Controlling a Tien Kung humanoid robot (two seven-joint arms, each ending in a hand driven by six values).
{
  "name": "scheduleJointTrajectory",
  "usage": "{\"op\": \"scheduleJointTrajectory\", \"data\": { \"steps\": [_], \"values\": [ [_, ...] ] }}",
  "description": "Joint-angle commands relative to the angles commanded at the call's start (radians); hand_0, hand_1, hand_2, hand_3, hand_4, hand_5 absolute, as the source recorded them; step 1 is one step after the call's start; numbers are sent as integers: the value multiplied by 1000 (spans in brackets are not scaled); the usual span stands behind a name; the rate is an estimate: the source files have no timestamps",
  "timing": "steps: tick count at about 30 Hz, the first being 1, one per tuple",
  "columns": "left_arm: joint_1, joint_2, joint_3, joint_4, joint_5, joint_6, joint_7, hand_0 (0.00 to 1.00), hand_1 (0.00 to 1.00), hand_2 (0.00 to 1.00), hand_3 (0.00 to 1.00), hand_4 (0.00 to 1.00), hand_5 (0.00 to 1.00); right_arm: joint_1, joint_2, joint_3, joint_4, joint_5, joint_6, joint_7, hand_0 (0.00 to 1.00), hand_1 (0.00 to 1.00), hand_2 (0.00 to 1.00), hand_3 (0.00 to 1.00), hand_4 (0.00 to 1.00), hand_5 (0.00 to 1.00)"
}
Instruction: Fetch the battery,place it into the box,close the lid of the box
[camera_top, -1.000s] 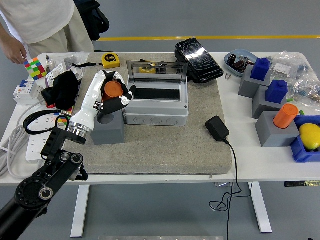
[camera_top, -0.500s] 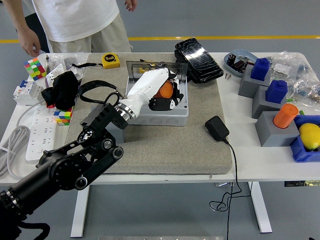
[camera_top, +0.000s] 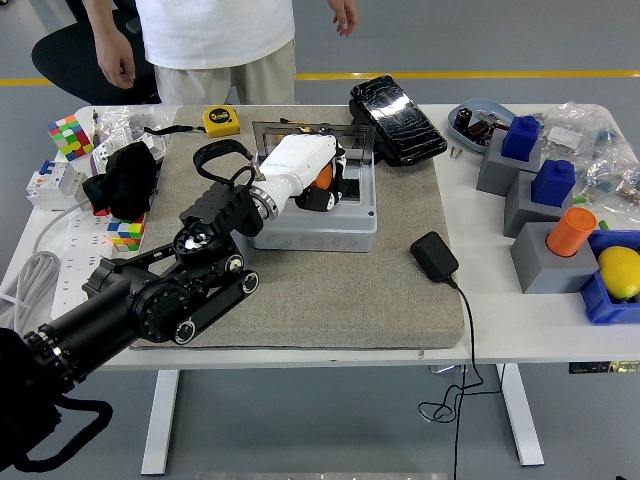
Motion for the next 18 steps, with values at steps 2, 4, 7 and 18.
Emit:
{"op": "scheduleJointTrajectory", "data": {
  "steps": [2, 4, 7, 18],
  "values": [
    [-11, 0, 8, 12, 4, -3, 4, 151, 105, 171, 249, 666, 2, -1, 1, 3, 0, -2, 0, 0, 578, 626, 655, 556, 959, 485],
    [-21, 0, 14, 21, 2, -4, 5, 151, 105, 171, 249, 666, 2, -2, 1, 6, 1, -6, -1, 0, 578, 626, 655, 556, 959, 485],
    [-31, 0, 19, 33, 1, -5, 7, 154, 111, 172, 255, 696, 2, -3, 1, 10, 2, -9, -1, 0, 576, 626, 655, 555, 958, 483],
    [-41, 0, 24, 58, -16, -6, -3, 163, 127, 183, 270, 718, 2, -3, 4, 20, 6, -23, -2, 3, 576, 626, 655, 554, 957, 482]
  ]
}}
